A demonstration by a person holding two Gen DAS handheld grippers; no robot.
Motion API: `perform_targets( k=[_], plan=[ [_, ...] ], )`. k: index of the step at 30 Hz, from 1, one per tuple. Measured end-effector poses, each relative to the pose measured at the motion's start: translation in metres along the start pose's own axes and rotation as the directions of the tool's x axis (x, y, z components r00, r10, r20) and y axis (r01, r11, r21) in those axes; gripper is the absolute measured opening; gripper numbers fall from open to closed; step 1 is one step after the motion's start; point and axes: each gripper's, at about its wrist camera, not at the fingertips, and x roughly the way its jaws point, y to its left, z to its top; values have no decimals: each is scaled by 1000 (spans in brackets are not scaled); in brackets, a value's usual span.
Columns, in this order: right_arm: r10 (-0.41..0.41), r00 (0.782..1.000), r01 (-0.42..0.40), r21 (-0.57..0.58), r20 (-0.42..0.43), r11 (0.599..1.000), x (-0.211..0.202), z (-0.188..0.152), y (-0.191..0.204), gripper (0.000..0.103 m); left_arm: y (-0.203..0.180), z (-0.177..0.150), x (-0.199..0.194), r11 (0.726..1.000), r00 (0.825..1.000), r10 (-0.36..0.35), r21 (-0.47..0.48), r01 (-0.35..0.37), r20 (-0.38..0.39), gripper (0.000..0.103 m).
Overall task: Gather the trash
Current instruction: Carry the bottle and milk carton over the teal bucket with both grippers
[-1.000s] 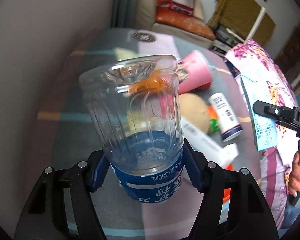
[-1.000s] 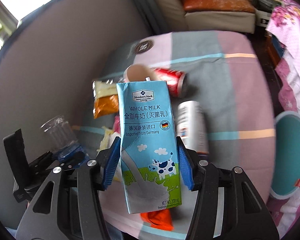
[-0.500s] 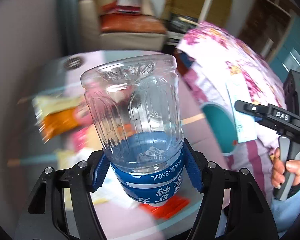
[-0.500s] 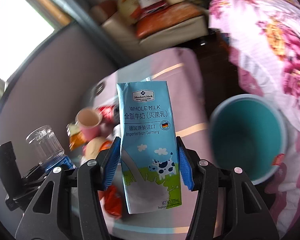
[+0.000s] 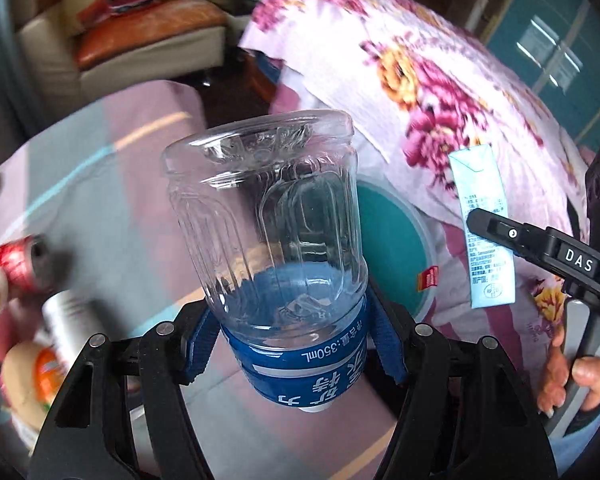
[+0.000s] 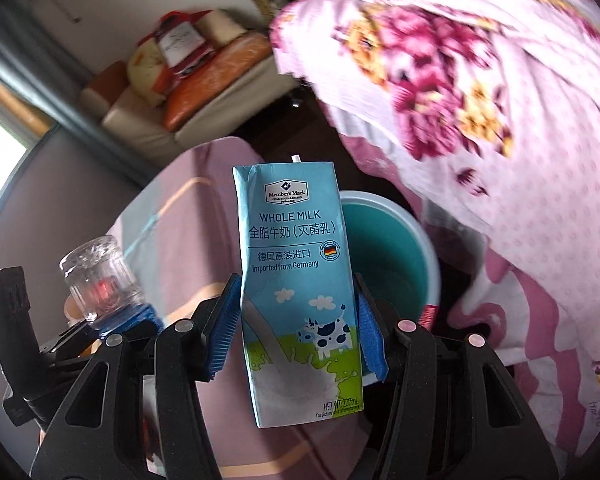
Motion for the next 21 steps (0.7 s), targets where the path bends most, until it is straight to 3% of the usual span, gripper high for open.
perform_targets(
  k=[8, 14, 18, 21],
  plan=[
    [-37, 999, 37, 56, -6, 998, 13, 5, -30, 51, -27, 17, 46, 998, 1000, -6, 57, 6, -6, 68],
    [-49, 998, 51, 57, -39, 997, 28, 4, -37, 51, -27, 14, 74, 999, 997, -11, 51, 15, -82, 68],
    [-49, 997, 52, 54, -58, 997, 37, 4, -36, 52, -24, 8, 79, 999, 995, -15, 43, 19, -102, 78],
    [-45, 997, 49, 52, -68, 997, 41, 2, -33, 52, -25, 6, 75, 999, 995, -5, 50, 10, -96, 79]
  ],
)
